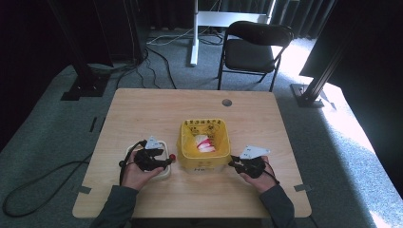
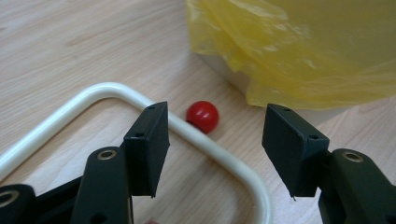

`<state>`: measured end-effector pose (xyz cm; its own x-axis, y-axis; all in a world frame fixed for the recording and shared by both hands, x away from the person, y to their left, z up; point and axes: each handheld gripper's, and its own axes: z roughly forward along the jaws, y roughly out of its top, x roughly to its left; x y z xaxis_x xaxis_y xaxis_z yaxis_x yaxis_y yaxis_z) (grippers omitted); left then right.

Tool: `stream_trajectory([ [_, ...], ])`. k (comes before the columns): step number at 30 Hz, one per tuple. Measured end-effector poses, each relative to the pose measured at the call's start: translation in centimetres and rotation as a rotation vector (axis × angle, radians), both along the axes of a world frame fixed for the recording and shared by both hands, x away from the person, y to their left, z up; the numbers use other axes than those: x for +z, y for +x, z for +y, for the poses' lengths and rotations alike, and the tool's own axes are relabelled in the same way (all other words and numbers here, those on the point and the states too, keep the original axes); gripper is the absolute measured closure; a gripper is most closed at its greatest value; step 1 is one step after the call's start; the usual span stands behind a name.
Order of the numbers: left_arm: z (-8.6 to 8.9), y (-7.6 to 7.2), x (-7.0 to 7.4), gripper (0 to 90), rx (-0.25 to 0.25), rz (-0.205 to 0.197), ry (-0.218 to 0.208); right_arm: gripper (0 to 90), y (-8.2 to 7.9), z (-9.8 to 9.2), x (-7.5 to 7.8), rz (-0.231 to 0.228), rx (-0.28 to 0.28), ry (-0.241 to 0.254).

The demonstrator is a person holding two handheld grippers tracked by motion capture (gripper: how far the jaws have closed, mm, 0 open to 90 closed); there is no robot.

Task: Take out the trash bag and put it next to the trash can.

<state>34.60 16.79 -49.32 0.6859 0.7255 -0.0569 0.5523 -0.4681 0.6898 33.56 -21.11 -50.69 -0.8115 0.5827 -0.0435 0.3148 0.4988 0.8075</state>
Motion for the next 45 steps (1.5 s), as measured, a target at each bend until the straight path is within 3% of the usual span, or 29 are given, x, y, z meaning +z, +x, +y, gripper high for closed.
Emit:
stream_trajectory([
  [5,-0.9,-0.1,-0.4,41.7,-0.03,0.007,0.009,86.6,0.0,0.2,0.1,0.003,0.018,-0.005],
  [22,-3.3,-0.4,-2.0,43.8,-0.095,0.027,0.057,86.8,0.0,0.2,0.2,0.013,0.027,0.005],
  [30,-3.5,-0.4,-1.9,43.9,-0.096,0.001,0.051,86.5,0.0,0.2,0.2,0.013,0.024,0.01],
  [39,-3.0,-1.0,-0.5,44.1,-0.087,-0.08,-0.002,86.1,-0.1,0.1,0.5,0.006,0.024,0.02],
  [45,-2.7,-1.2,-0.1,44.1,-0.084,-0.105,-0.029,85.6,-0.3,0.1,0.7,-0.002,0.021,0.023],
])
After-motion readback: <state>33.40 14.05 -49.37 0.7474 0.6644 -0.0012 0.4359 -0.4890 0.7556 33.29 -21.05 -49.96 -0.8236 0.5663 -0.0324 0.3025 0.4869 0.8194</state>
